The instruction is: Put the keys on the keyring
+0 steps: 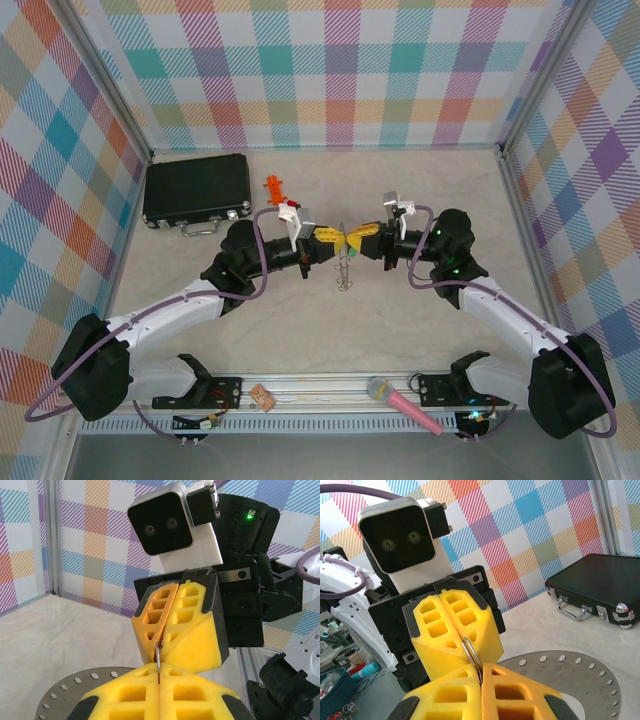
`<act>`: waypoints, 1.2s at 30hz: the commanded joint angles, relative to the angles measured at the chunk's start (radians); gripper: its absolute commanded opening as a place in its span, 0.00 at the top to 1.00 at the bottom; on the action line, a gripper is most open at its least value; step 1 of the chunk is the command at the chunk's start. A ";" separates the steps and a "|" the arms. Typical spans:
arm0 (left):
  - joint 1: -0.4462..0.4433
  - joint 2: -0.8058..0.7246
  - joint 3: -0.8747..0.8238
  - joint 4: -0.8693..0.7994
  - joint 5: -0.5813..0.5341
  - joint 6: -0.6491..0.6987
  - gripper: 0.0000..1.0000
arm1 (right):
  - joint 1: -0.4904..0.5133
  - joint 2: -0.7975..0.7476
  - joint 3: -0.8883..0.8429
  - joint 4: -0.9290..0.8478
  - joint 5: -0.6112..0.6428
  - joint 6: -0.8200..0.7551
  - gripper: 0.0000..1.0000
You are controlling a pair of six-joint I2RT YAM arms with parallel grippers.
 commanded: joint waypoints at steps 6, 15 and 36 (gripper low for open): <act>0.000 0.002 0.039 0.014 0.040 -0.014 1.00 | -0.005 -0.049 0.014 -0.069 0.009 -0.091 1.00; 0.007 -0.029 0.076 -0.122 0.004 0.024 0.80 | -0.005 -0.069 0.042 -0.253 0.037 -0.240 1.00; 0.035 0.075 0.470 -1.115 0.050 0.465 0.79 | 0.070 -0.006 0.126 -0.564 0.081 -0.486 1.00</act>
